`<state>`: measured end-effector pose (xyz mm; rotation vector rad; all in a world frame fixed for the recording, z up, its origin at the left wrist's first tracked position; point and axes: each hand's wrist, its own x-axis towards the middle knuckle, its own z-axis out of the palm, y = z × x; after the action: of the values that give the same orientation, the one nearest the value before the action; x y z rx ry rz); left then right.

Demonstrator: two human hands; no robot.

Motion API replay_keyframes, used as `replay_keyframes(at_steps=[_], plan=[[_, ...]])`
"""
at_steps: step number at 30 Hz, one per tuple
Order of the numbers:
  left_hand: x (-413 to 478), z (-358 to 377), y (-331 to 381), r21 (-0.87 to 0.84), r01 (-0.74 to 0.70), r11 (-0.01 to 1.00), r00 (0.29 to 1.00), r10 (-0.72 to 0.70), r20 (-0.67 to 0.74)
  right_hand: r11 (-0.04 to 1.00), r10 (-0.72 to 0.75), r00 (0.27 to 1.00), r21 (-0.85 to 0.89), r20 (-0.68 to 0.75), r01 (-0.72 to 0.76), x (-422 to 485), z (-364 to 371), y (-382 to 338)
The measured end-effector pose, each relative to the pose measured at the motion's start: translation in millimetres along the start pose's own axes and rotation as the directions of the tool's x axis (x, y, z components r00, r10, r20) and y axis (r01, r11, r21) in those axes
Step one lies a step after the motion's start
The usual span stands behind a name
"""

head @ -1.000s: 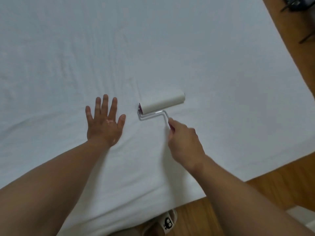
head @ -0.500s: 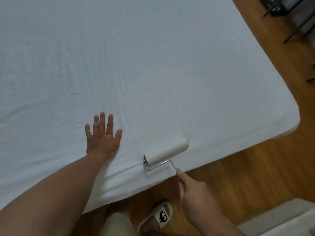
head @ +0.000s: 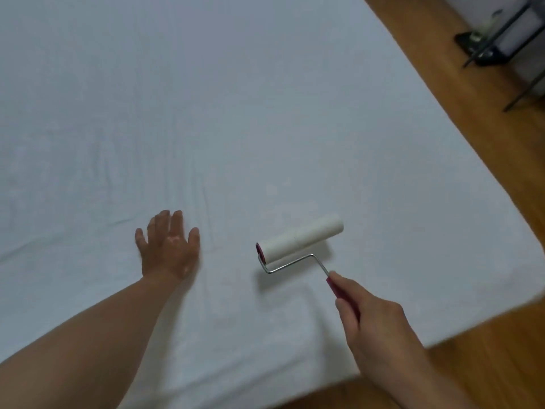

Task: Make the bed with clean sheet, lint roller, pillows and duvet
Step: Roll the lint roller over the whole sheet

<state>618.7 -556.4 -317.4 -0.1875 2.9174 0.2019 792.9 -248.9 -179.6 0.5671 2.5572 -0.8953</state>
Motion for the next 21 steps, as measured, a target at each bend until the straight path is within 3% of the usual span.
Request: replay_keyframes(at_steps=[4,9,16,21], plan=[[127.4,-9.1,53.5,0.006,-0.059,0.998,0.998,0.059,0.001,1.0,-0.015,0.999,0.013,0.034,0.014,125.8,-24.6,-41.1],[265.3,-16.3,98.1,0.038,-0.034,0.999,0.998,0.036,-0.05,0.979,-0.197,0.978,-0.076,-0.074,0.191,299.7,-53.1,-119.6],[296.0,22.8,95.9,0.098,-0.03,0.995,0.979,0.049,-0.196,0.928,-0.324,0.938,-0.233,-0.121,0.29,515.2,-70.5,-249.6],[301.1,31.5,94.1,0.088,-0.051,0.995,0.97,0.07,-0.232,0.927,-0.285,0.95,-0.291,-0.129,0.239,581.6,-74.4,-294.1]])
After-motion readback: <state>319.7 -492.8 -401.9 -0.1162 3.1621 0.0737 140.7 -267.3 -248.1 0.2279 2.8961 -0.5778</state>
